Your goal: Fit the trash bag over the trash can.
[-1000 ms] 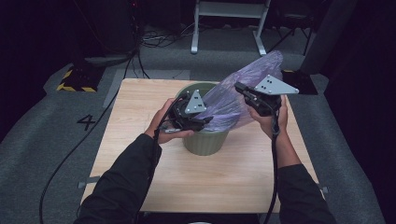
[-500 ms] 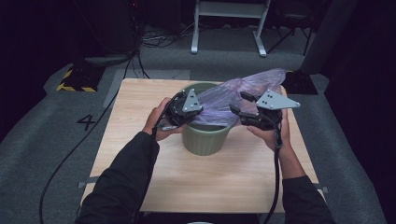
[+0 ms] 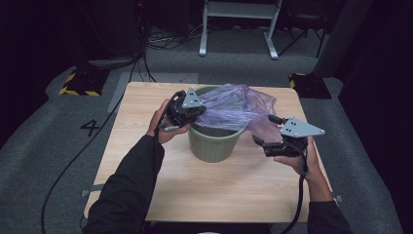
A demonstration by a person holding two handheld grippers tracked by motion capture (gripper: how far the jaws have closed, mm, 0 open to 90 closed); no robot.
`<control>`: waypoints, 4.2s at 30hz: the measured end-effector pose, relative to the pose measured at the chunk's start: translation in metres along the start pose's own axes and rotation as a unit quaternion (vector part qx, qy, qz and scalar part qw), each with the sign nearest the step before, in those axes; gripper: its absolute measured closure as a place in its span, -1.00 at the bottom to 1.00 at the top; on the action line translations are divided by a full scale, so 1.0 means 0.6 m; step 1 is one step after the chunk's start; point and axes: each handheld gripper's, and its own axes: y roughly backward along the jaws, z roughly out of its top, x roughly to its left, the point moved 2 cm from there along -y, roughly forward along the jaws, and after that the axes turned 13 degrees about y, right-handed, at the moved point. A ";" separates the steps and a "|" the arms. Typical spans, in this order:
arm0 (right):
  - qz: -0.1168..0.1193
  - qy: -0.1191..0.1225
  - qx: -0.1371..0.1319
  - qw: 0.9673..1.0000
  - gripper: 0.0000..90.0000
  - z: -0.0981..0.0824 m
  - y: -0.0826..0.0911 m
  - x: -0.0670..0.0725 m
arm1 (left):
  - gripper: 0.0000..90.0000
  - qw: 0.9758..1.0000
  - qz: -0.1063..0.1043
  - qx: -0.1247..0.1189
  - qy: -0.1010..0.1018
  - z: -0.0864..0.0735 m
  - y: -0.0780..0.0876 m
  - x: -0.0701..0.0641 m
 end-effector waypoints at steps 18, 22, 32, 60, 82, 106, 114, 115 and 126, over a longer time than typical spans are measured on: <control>-0.123 -0.053 -0.016 0.991 0.99 -0.038 -0.063 -0.035 | 0.81 1.000 -0.018 -0.009 0.010 0.006 -0.002 0.001; -0.150 -0.056 -0.032 0.987 1.00 -0.024 -0.052 -0.045 | 0.54 1.000 -0.024 -0.011 0.014 0.007 -0.002 -0.001; -0.212 -0.046 -0.044 0.975 1.00 -0.001 -0.007 -0.075 | -0.34 0.995 -0.058 -0.033 0.069 0.005 0.015 0.014; -0.046 0.116 -0.063 0.990 0.90 0.114 -0.046 0.050 | 0.68 0.995 -0.091 -0.050 -0.013 0.030 0.013 -0.092; -0.012 0.053 -0.048 0.997 -0.32 0.044 0.006 0.046 | 0.96 0.993 -0.077 -0.092 0.025 -0.031 0.042 -0.023; 0.019 0.027 -0.028 0.999 0.03 0.007 -0.020 0.012 | 0.90 0.997 -0.028 -0.062 0.034 -0.052 0.044 0.022; 0.025 0.047 -0.088 0.995 0.95 0.030 0.005 0.029 | 0.09 0.995 -0.022 -0.074 0.060 -0.050 0.047 0.021; 0.023 0.050 -0.089 0.995 0.95 0.035 0.007 0.033 | -0.08 0.995 -0.024 -0.074 0.062 -0.050 0.049 0.019; 0.027 0.085 -0.074 0.993 1.00 0.065 0.014 0.055 | -0.56 0.997 -0.030 -0.072 0.011 -0.046 0.083 -0.018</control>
